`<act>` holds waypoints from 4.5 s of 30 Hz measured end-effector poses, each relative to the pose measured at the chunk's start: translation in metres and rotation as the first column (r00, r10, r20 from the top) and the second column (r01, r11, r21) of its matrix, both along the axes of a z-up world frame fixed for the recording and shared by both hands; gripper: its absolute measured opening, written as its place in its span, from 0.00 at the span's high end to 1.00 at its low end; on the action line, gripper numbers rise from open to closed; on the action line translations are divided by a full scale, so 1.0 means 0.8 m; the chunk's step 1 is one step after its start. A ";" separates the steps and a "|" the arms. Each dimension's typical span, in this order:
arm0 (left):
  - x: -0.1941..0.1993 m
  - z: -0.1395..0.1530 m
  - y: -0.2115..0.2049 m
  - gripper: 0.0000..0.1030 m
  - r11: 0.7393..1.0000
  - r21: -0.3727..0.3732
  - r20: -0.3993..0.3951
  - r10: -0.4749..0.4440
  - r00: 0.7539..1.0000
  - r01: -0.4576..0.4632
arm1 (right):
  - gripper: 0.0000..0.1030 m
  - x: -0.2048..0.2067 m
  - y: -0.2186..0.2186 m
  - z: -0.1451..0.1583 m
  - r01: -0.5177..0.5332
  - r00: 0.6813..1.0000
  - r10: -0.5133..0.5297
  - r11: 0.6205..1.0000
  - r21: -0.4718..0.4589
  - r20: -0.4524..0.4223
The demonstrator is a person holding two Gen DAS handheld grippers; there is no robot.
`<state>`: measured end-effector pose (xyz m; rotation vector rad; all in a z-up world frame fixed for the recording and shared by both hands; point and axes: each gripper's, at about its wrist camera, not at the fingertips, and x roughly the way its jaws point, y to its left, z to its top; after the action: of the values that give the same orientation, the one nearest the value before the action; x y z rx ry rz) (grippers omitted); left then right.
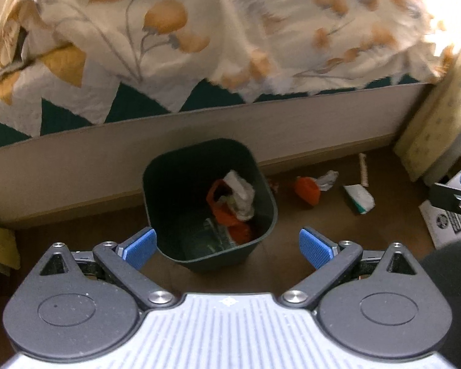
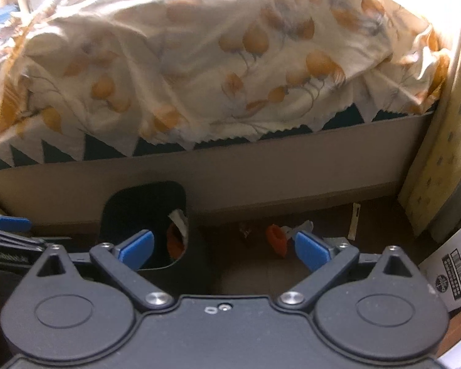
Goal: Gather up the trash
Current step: 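Move both tools toward the black wastebasket by the bed, then lower the right gripper toward the orange knitted item on the floor, then close the right gripper on the orange knitted item, then carry the orange item over the wastebasket and open the right gripper, then reach the right gripper to the white tissue and grasp it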
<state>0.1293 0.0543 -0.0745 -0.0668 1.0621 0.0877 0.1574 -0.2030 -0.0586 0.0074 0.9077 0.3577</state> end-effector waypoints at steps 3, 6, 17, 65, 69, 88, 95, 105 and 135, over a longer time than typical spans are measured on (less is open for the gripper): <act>0.033 -0.021 0.019 0.04 0.999 0.002 -0.033 0.038 0.999 -0.038 | 0.05 0.039 0.001 -0.025 -0.004 0.999 0.003 1.000 -0.023 -0.037; 0.063 -0.042 0.036 0.04 0.997 0.017 -0.063 0.070 0.996 -0.069 | 0.06 0.071 0.006 -0.045 -0.012 0.998 0.009 0.999 -0.040 -0.064; 0.155 -0.132 0.101 0.09 0.985 0.111 -0.176 0.152 0.973 -0.134 | 0.09 0.193 0.016 -0.140 -0.135 0.982 0.123 0.988 -0.075 -0.144; 0.206 -0.278 0.099 0.90 0.932 0.351 -0.417 0.245 0.875 -0.094 | 0.91 0.329 0.000 -0.542 -0.210 0.920 0.134 0.962 -0.176 -0.368; 0.208 -0.268 0.076 0.90 0.920 0.385 -0.397 0.233 0.888 -0.069 | 0.92 0.310 -0.012 -0.482 -0.213 0.930 0.170 0.972 -0.103 -0.325; 0.208 -0.271 0.065 0.90 0.898 0.438 -0.380 0.213 0.900 -0.028 | 0.92 0.253 0.078 -0.219 -0.449 0.824 0.530 0.826 0.342 -0.198; 0.208 -0.272 0.073 0.90 0.896 0.444 -0.382 0.217 0.899 -0.027 | 0.92 0.219 0.164 -0.244 -0.561 0.735 0.604 0.797 0.223 -0.307; 0.208 -0.271 0.058 0.90 0.895 0.443 -0.376 0.235 0.897 -0.049 | 0.86 0.202 0.208 -0.284 -0.596 0.733 0.595 0.796 0.111 -0.329; 0.209 -0.276 0.067 0.90 0.901 0.430 -0.387 0.241 0.890 -0.057 | 0.23 0.274 0.011 -0.263 -0.309 0.917 0.321 0.947 0.086 -0.237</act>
<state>0.2967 0.1076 -0.2952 0.2633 1.4642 0.4878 0.3763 -0.1941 -0.2693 -0.0529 1.1520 0.6910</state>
